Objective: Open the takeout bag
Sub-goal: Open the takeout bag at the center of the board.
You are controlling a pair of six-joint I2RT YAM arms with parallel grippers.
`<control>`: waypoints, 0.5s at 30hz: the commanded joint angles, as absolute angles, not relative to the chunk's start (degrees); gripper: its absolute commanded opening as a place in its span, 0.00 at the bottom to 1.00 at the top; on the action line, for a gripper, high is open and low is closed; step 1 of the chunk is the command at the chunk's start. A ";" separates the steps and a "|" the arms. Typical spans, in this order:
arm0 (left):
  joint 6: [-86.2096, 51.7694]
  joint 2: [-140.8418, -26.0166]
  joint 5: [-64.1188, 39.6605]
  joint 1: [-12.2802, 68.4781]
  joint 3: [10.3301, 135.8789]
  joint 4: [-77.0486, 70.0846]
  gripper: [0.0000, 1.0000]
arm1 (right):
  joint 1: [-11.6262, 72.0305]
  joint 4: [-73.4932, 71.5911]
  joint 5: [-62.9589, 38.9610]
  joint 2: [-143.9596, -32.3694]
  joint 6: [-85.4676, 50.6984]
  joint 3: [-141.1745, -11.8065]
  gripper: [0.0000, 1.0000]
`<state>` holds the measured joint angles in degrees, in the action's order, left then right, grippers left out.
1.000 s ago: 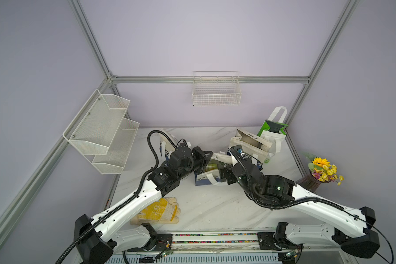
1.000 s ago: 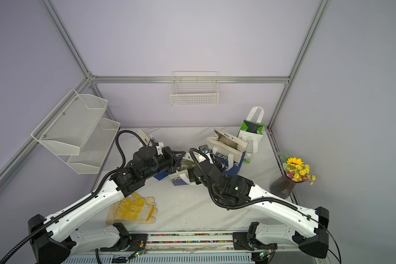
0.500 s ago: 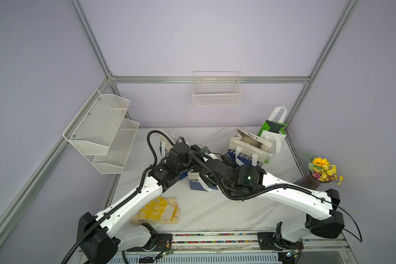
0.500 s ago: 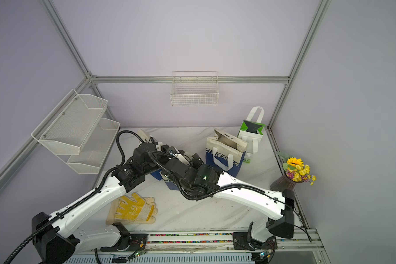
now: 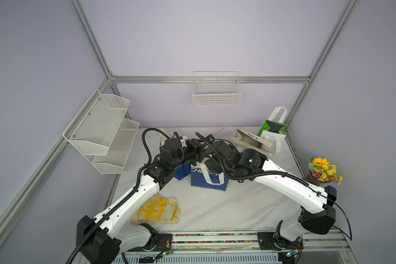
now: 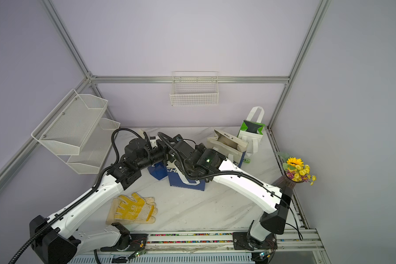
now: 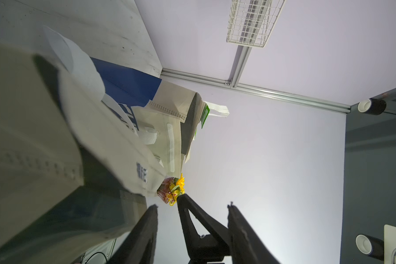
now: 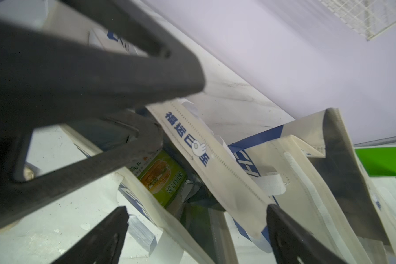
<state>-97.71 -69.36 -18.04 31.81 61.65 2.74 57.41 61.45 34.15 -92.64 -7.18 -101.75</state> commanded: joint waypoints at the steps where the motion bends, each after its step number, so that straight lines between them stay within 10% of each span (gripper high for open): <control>1: -96.52 -70.34 -19.92 31.03 62.03 -0.38 0.52 | 54.98 63.51 31.85 -95.45 -5.23 -104.26 0.97; 15: -94.42 -69.16 -19.46 29.31 62.84 2.07 0.56 | 45.36 64.69 22.04 -100.99 -2.91 -113.01 0.91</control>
<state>-96.42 -71.40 -19.42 29.98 61.65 2.46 47.16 63.22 25.78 -100.77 -3.38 -110.76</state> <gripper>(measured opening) 0.559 0.917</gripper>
